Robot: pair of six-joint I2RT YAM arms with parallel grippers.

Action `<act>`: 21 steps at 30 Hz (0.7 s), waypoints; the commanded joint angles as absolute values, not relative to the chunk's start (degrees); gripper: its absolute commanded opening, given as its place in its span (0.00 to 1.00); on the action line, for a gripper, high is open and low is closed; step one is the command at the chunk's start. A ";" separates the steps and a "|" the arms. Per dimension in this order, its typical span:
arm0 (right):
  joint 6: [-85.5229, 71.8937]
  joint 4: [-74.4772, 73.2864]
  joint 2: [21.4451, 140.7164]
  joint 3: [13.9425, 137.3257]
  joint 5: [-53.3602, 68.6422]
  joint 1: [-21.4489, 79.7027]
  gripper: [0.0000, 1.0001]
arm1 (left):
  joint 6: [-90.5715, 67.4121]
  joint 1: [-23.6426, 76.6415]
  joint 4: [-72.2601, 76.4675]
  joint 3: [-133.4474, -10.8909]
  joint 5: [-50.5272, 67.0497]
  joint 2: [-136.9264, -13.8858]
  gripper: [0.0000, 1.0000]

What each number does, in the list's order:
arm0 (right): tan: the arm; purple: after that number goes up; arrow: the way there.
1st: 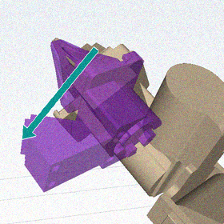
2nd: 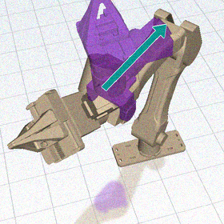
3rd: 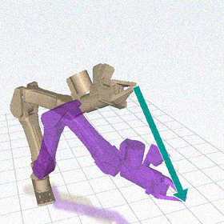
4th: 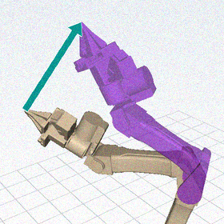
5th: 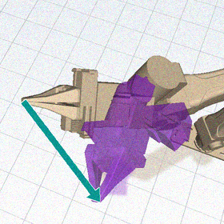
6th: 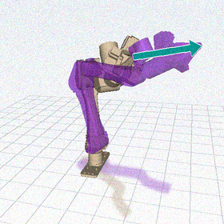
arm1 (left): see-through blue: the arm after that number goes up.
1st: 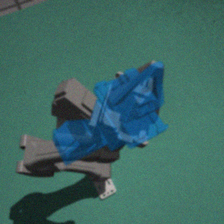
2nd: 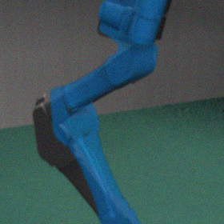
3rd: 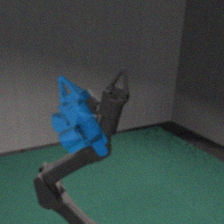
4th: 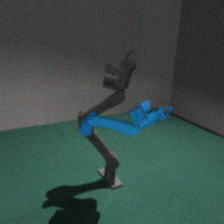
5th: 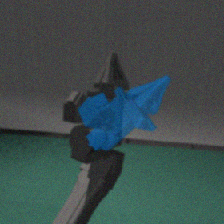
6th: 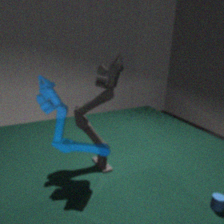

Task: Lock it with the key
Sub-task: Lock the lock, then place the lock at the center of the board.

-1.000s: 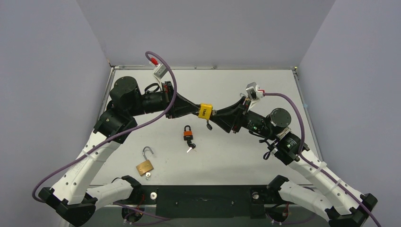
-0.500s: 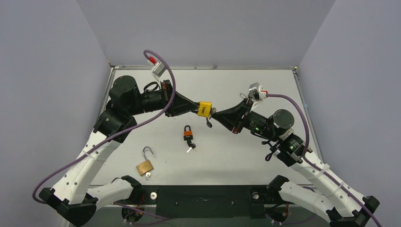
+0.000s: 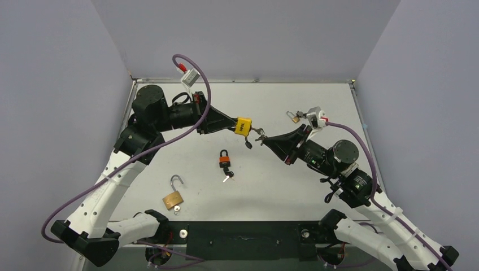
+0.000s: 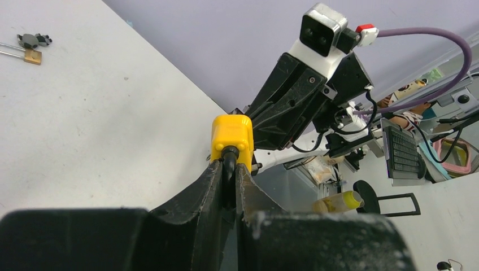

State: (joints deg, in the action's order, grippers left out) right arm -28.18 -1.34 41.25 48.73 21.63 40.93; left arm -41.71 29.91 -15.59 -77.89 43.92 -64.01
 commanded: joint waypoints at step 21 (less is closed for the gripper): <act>-33.51 -13.05 56.58 48.76 -0.60 30.54 0.00 | -37.68 35.42 -5.88 -74.78 19.15 -81.71 0.00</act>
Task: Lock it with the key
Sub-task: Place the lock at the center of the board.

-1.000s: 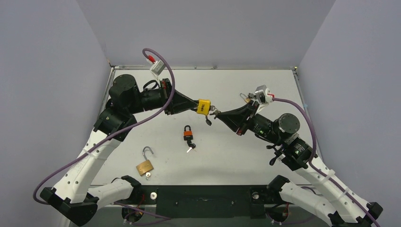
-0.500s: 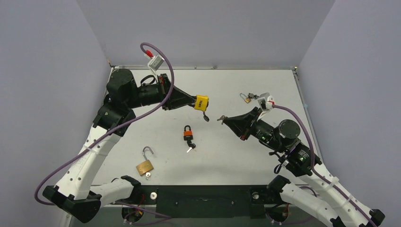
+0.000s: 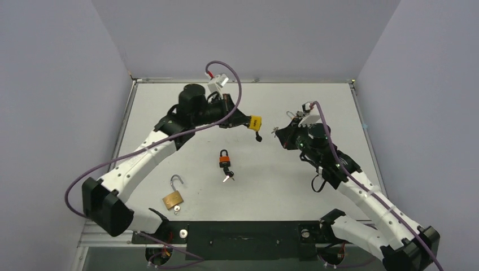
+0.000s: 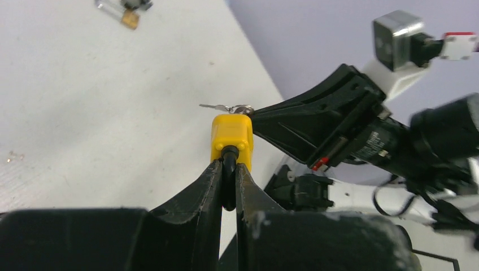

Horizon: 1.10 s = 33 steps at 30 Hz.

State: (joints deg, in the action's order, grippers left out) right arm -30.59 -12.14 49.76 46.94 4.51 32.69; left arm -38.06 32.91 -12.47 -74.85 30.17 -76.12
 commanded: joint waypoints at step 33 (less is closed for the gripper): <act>-36.41 -14.36 100.23 63.78 -9.42 24.20 0.00 | -53.47 33.73 1.65 -90.01 20.90 -127.87 0.14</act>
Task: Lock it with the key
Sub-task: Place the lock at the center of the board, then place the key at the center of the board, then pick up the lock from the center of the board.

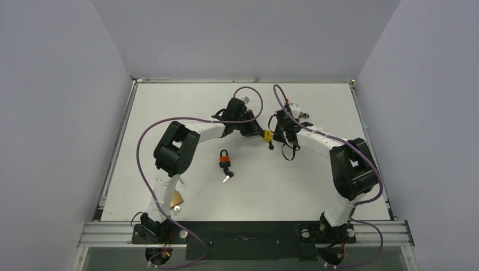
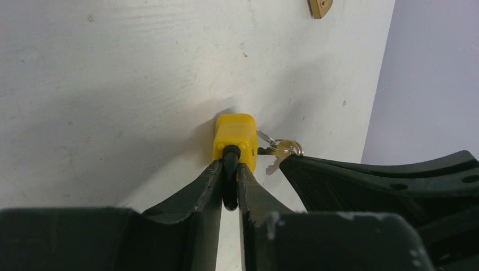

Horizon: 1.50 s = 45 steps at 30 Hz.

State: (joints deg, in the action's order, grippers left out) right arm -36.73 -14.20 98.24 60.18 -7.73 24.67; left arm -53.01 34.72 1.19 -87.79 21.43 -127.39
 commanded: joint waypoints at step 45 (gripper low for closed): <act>-36.15 -22.25 104.66 76.24 -15.50 53.80 0.74 | -32.86 19.77 -32.03 -63.34 1.15 -62.42 0.65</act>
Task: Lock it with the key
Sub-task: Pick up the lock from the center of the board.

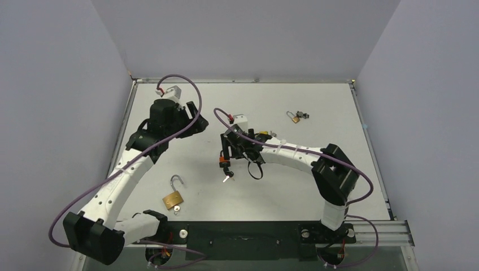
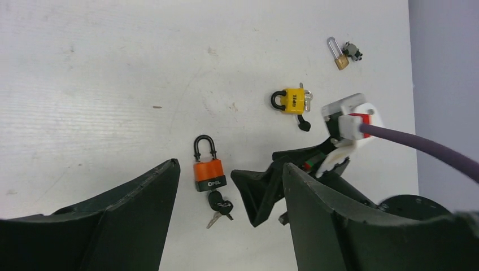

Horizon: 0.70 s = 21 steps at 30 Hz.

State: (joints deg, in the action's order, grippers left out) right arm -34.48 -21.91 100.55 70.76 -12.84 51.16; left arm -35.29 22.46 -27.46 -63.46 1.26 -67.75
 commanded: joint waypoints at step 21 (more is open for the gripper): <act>-40.68 -25.66 119.58 85.63 -16.98 57.64 0.67 | -31.13 14.45 -33.71 -62.07 6.48 -59.09 0.65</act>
State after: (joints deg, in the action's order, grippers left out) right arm -39.42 -25.58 118.52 83.09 -14.72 57.47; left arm -31.92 14.87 -35.40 -61.98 5.06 -59.20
